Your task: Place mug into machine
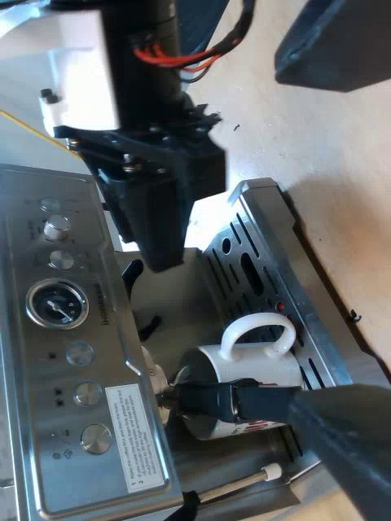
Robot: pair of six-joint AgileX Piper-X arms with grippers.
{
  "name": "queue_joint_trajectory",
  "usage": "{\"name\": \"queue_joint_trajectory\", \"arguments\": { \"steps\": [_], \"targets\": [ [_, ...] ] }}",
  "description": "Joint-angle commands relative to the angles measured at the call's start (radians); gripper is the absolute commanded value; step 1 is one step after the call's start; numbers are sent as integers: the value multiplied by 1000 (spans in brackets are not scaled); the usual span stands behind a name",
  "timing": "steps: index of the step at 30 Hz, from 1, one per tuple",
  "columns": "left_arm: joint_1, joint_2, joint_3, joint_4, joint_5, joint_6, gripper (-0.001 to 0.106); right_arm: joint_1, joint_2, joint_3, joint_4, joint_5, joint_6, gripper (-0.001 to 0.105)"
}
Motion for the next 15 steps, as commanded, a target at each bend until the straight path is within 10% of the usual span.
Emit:
{"name": "queue_joint_trajectory", "arguments": {
  "steps": [1,5,15],
  "targets": [
    [-3,-3,-8,-2,-3,-15,81,-2,-6,-12,-38,6,-39,31],
    [-3,-3,-8,-2,-3,-15,81,-15,-6,-11,-99,6,-77,0],
    [-3,40,-8,-6,-3,-25,81,-93,52,-12,-275,-75,-73,0]
  ]
}}
